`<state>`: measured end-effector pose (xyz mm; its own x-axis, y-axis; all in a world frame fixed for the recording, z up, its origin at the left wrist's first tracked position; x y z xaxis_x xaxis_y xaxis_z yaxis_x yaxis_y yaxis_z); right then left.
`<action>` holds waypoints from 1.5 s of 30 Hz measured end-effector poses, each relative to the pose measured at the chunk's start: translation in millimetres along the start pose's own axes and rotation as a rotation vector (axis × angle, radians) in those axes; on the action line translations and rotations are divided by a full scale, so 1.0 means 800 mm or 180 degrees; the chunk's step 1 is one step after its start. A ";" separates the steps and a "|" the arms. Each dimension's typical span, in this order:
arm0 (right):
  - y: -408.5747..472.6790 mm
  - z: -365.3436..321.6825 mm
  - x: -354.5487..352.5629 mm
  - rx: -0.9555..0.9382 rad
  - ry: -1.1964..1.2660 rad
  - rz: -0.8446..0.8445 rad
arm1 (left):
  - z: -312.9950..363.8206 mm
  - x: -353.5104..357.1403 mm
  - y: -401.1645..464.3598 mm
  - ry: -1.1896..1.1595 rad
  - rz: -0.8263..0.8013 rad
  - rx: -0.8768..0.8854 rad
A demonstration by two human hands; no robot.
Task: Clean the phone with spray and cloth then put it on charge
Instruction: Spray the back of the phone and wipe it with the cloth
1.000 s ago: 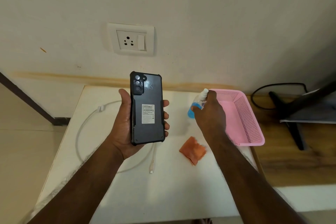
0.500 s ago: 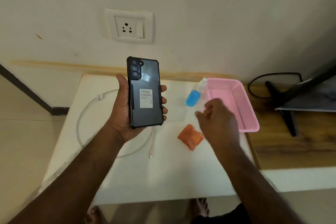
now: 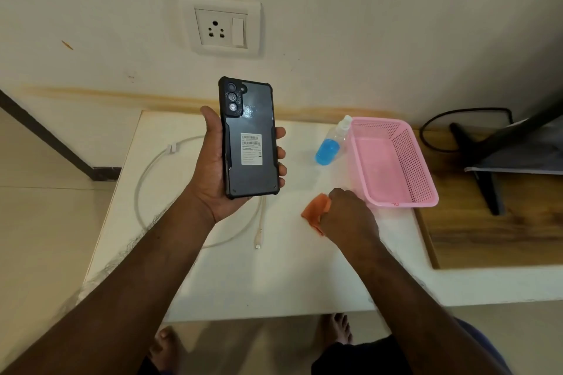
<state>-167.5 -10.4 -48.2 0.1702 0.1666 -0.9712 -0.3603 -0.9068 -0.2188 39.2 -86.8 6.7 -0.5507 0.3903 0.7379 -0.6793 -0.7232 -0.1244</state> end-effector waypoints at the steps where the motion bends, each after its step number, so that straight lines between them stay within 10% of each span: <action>1: 0.001 0.001 0.000 0.0051 0.0108 -0.0069 | 0.000 0.000 0.000 -0.0010 -0.0005 0.0004; 10: -0.015 -0.010 -0.046 -0.0031 0.2334 0.0367 | 0.000 -0.002 0.000 0.0003 -0.0006 0.0016; 20: -0.017 -0.025 -0.066 0.0011 0.5311 -0.0788 | 0.002 0.000 -0.001 0.0000 0.0263 0.0145; 25: -0.009 -0.026 -0.084 0.0090 0.4367 0.0185 | 0.003 -0.003 -0.001 0.0031 0.0160 0.0008; 37: 0.036 -0.072 -0.151 0.0551 0.5782 -0.0914 | 0.004 -0.005 0.000 -0.0178 0.0110 -0.0008; 45: 0.053 -0.115 -0.199 -0.0063 0.4139 0.0902 | -0.002 -0.006 0.002 -0.0073 0.0181 -0.0153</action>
<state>-125.4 -110.7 105.5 0.8426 -0.5062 -0.1839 -0.5171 -0.8558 -0.0132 40.2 -88.9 1.8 -0.5782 0.3357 0.7436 -0.6700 -0.7154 -0.1980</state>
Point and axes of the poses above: each hand's wrist, its own y-axis towards the middle knuckle, its own x-axis out of the palm, z = x × y, the point moved 2 cm from there along y, towards the middle knuckle, and after that the axes turned 4 degrees about y, right-handed, at the moved point
